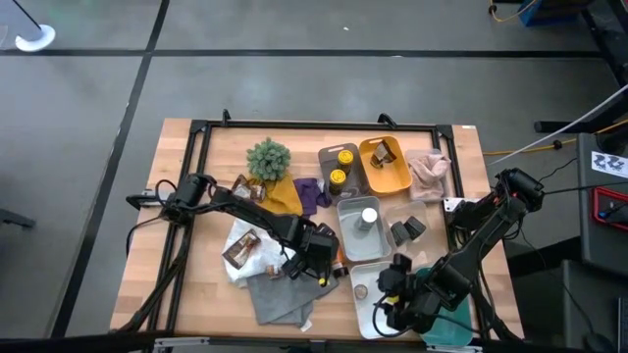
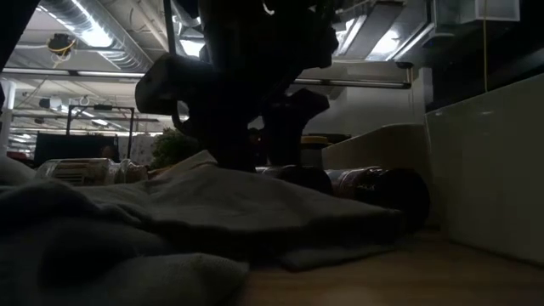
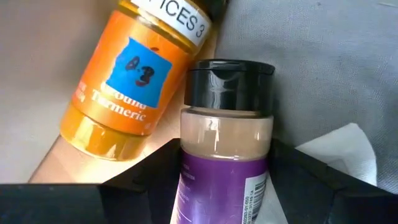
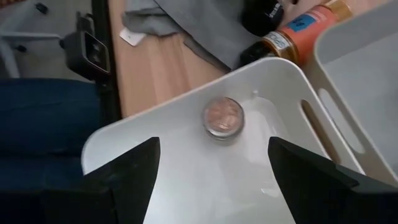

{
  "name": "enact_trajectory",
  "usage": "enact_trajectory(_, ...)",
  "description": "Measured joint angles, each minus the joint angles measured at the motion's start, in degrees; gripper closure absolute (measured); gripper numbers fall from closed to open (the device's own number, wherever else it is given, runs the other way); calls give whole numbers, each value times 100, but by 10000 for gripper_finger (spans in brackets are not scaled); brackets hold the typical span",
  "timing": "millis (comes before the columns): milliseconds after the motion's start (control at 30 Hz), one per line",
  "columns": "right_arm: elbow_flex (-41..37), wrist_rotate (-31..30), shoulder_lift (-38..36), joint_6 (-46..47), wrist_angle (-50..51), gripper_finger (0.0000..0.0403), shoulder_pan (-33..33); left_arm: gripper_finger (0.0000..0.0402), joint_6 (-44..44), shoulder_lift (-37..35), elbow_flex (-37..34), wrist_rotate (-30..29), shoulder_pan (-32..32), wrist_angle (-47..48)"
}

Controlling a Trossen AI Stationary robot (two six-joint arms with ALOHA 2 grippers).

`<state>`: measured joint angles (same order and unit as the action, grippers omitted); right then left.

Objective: Sort spices by type
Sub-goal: Put the black seasoning bottle into the green bin

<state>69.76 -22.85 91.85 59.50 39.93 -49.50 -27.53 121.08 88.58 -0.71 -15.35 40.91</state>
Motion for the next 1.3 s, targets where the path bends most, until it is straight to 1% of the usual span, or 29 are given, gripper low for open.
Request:
enact_trajectory(133,0,0,0,-2,-189,104,0,188,295,1,-2,37,21,11)
enact_trajectory(300,0,-7,0,-2,-324,104,1,189,374,55,-2,242,56,15)
enact_trajectory(400,0,-33,0,-2,-326,104,0,206,420,33,-6,235,52,-21)
enact_trajectory(567,0,-471,0,-7,-323,104,0,246,808,31,98,266,51,-46)
enact_trajectory(667,0,-681,0,-8,-309,104,1,258,1078,44,193,271,45,-49)
enact_trajectory(800,0,-775,0,-7,-310,104,0,258,1324,-54,254,273,45,-61)
enact_trajectory(967,0,-927,0,-7,-294,104,1,258,1425,-317,269,266,45,-66)
enact_trajectory(1100,0,-1257,0,-31,-301,104,2,259,1452,-533,269,237,50,-67)
enact_trajectory(1300,0,-1774,0,-546,-458,104,2,253,1742,-808,278,207,50,-99)
